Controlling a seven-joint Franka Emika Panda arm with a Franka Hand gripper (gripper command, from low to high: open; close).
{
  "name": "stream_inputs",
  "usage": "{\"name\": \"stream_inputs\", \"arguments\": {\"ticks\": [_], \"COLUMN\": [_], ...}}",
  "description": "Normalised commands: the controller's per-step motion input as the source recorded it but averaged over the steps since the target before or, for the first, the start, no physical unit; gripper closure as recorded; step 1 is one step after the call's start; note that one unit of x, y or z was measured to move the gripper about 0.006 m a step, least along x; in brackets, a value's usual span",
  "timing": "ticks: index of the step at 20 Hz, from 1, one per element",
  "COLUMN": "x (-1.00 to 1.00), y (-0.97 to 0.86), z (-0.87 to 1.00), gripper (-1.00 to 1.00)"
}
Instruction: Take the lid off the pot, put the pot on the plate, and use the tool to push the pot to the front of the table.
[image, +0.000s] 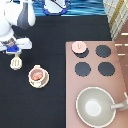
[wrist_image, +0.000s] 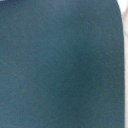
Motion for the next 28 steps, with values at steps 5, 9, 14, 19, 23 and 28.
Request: {"name": "stream_inputs", "arguments": {"ticks": [5,9,14,19,23,28], "x": [-0.32,-0.73,-0.95,-0.87,-0.4,0.52], "y": [0.83,0.8,0.57,0.19,-0.09,-0.16], "z": [0.06,-0.38,-0.55,-0.61,-0.43,-0.21], "gripper": [1.0,1.0,1.0,1.0,1.0,1.0]}}
